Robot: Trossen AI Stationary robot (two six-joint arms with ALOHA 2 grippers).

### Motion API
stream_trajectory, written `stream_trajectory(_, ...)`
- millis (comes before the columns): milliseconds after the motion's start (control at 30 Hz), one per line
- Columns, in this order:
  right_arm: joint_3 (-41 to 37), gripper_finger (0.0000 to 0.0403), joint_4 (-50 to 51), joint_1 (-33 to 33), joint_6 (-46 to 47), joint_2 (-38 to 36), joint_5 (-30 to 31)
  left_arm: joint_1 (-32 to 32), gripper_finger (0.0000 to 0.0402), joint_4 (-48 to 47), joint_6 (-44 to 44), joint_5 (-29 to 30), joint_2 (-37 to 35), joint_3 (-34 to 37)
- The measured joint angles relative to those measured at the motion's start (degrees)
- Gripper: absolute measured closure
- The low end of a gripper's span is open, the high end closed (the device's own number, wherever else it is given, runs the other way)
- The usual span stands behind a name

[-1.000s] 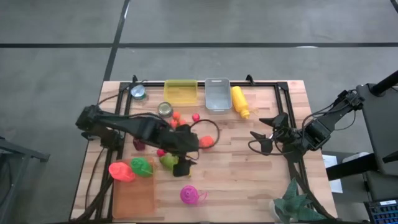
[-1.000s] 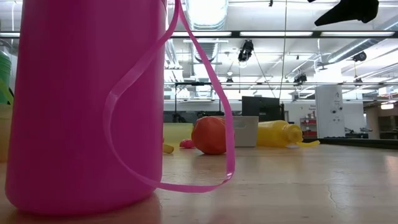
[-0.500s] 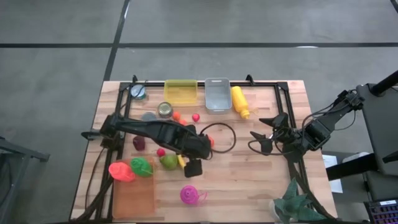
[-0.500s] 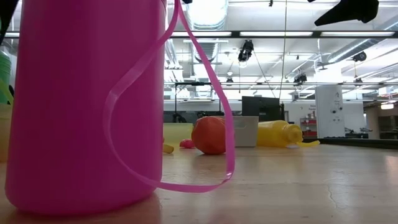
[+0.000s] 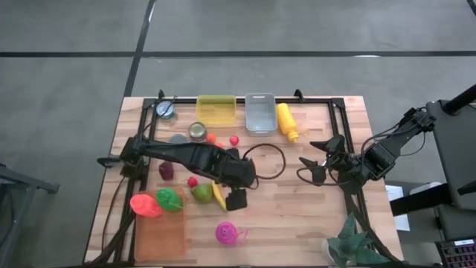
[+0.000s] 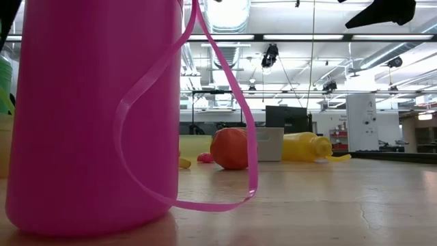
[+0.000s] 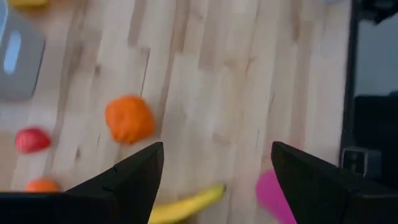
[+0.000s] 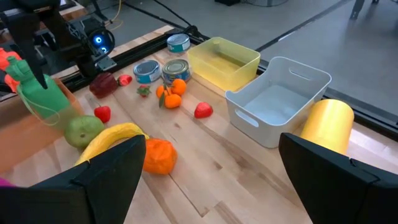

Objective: Pick & Place Food Item
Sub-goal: Put the pink tumbler into the orange bin

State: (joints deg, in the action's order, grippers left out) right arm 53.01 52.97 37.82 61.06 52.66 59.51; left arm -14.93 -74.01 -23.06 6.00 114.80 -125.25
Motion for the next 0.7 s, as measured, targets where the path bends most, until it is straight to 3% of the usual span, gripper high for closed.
stream_trajectory(433, 0.00, 0.0039, 0.00, 0.00, 0.00, 0.00, 0.00, -3.90, 0.0098, 0.11, -3.83, -4.80, -0.02, 0.02)
stream_trajectory(700, 0.00, 0.0039, 0.00, 0.04, 0.00, 0.00, 0.00, -4.43, 0.0098, 0.94, -7.29, -1.25, 1.77, 0.04)
